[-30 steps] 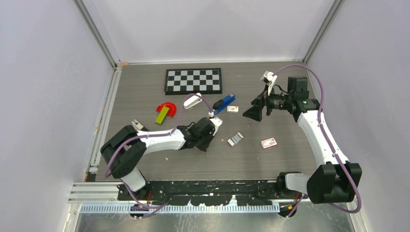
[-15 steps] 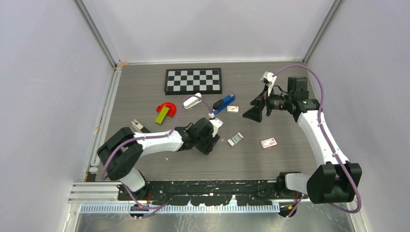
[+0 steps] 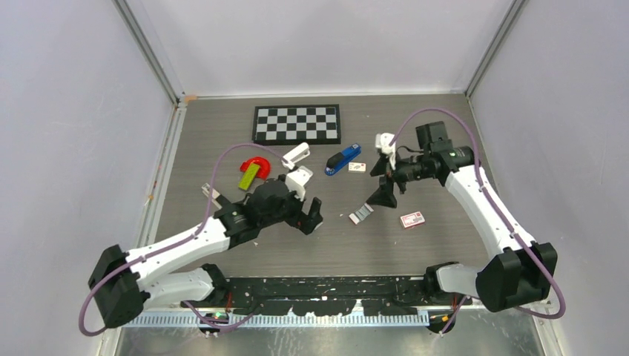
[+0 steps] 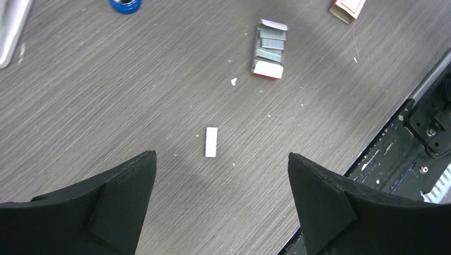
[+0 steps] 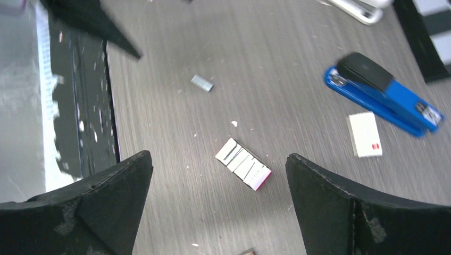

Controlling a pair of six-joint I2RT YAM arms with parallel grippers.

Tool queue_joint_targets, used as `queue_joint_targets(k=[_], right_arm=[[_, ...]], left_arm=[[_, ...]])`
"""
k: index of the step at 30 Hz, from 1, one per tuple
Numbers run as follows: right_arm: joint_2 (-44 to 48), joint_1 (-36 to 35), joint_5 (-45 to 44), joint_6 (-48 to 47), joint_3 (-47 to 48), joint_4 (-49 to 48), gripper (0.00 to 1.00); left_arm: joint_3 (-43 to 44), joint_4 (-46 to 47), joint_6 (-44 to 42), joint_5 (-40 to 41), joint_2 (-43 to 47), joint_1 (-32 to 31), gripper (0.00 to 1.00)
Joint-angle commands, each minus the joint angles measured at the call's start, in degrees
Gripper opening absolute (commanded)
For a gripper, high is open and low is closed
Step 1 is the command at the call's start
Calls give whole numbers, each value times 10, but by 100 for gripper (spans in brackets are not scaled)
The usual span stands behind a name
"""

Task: Unload the staples from the stapler
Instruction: Pick up the staple from the center of the board.

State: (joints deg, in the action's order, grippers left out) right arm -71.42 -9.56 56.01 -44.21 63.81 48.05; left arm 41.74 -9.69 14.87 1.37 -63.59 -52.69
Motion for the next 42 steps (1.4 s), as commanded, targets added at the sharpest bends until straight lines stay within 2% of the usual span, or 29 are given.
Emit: queue_joint_targets(k=[1,4,7,13,17,22,28,32,42], right_arm=[[-16,-62,-37,-217,36,113,100],[-63,-107,-59,-269,81,170,100],[-133,-161,-116,-320,151,245,100],[-224,-282,-279,-260,201,203,97],[-280,-349,-365,-257,223,191,91],[-344,-407,-408,-240,260,180,79],[-390,-459,-475,-211,270,137,69],[-421,-480,-496,-191,282,118,66],[-473,-511,-503,-178,301,103,61]], left_arm=[[-39,-3,44,8,74,38,99],[-47,-34,75,17,132,74,100],[-24,-96,97,1,176,109,100],[67,-237,67,31,217,117,100],[110,-336,6,106,252,117,100],[50,-340,0,257,331,118,100],[41,-337,-9,337,405,122,100],[29,-320,-19,332,434,124,100],[31,-325,-18,326,438,138,100]])
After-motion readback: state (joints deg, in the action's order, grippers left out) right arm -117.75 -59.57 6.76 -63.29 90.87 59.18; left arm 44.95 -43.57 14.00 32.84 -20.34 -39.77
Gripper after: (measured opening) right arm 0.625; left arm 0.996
